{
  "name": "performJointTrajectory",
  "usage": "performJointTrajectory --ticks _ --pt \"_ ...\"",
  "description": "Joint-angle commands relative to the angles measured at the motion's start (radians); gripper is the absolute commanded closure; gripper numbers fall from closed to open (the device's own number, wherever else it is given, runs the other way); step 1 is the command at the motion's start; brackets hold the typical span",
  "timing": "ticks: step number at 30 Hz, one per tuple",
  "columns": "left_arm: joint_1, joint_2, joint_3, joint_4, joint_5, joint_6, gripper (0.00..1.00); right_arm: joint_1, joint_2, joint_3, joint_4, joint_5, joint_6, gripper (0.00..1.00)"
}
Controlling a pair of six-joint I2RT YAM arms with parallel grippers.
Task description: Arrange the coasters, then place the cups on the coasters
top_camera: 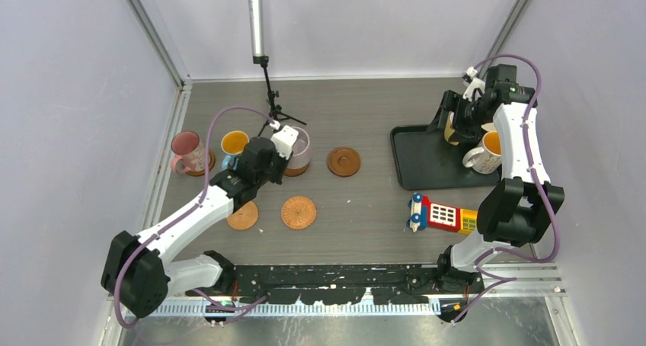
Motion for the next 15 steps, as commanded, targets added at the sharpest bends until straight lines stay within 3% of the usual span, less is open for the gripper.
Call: performJointTrajectory --ticks 1,15 --pt "0.017 -0.050 -0.030 0.156 -0.083 -0.034 1.00 0.021 -0.021 0.002 -0.001 0.028 -0.028 0.21" --pt "0.024 0.126 -0.039 0.314 -0.107 -0.108 1.00 0.029 -0.009 0.003 -0.008 0.068 -0.060 0.21"
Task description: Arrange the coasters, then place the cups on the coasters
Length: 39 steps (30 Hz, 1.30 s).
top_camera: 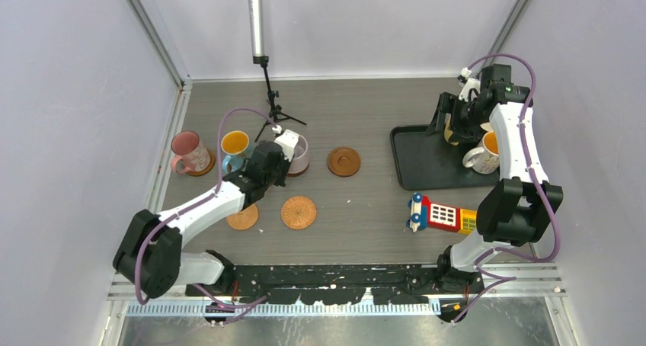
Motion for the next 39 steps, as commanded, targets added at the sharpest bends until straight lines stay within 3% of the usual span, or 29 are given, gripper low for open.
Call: performJointTrajectory --ticks 1,34,39 --pt "0.009 0.032 0.049 0.215 -0.029 -0.034 1.00 0.003 -0.009 0.006 -0.005 0.015 -0.022 0.21" --pt "0.063 0.223 0.074 0.248 0.017 -0.067 1.00 0.001 -0.003 0.000 -0.006 0.033 -0.029 0.21" --pt "0.062 0.227 0.074 0.211 0.030 -0.099 0.82 0.001 -0.003 -0.003 -0.005 0.034 -0.027 0.21"
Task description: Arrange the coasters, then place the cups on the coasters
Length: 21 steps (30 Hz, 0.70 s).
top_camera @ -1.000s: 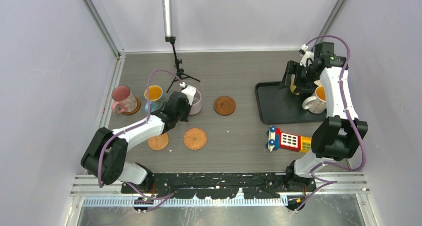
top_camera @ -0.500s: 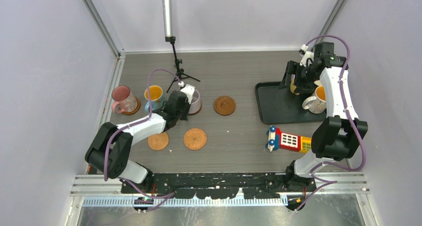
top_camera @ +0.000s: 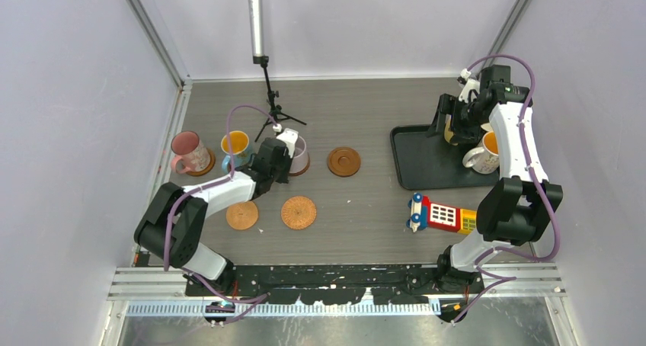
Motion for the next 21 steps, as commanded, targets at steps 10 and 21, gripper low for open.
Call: performJointTrajectory --ticks 10,21 --pt "-0.002 -0.049 0.043 -0.003 0.042 -0.081 0.61 0.002 -0.009 -0.001 0.000 0.007 -0.011 0.21" --pt "-0.016 -0.159 0.110 -0.168 0.036 -0.059 0.27 0.001 -0.023 0.059 -0.082 0.052 -0.086 0.21"
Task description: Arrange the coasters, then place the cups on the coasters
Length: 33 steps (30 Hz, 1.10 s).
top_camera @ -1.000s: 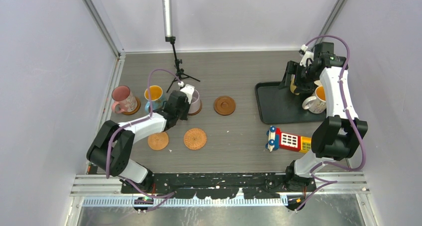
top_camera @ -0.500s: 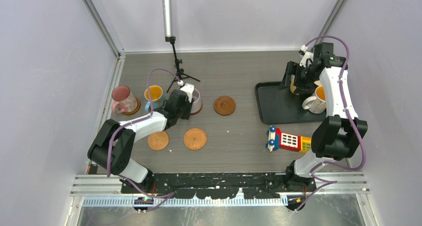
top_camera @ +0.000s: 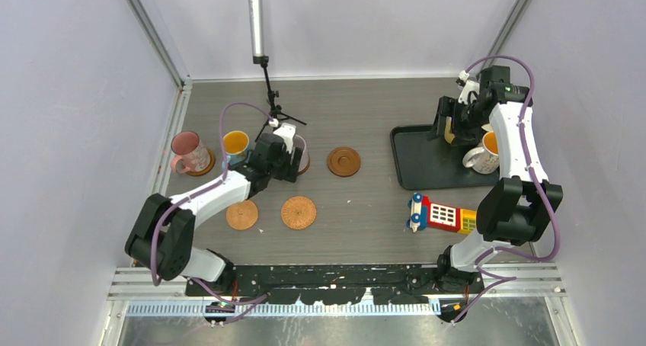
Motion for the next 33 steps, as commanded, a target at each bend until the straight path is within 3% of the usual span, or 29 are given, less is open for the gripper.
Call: performJointTrajectory --ticks 1,11,16,23,33 --pt "-0.004 -0.104 0.087 -0.098 0.000 0.017 0.25 -0.001 -0.029 0.065 -0.078 0.054 -0.066 0.21" --pt "-0.016 -0.203 0.198 -0.248 0.007 0.050 0.08 -0.187 -0.104 -0.022 -0.133 0.125 -0.102 0.22" --pt "-0.040 -0.192 0.249 -0.258 0.009 0.059 0.02 -0.196 -0.100 -0.097 -0.064 0.255 -0.013 0.25" --pt "-0.044 -0.193 0.273 -0.255 -0.016 0.056 0.00 -0.196 -0.018 -0.105 0.051 0.432 0.178 0.27" --pt "-0.044 -0.198 0.268 -0.260 -0.078 0.042 0.00 -0.187 0.086 -0.093 0.190 0.494 0.316 0.27"
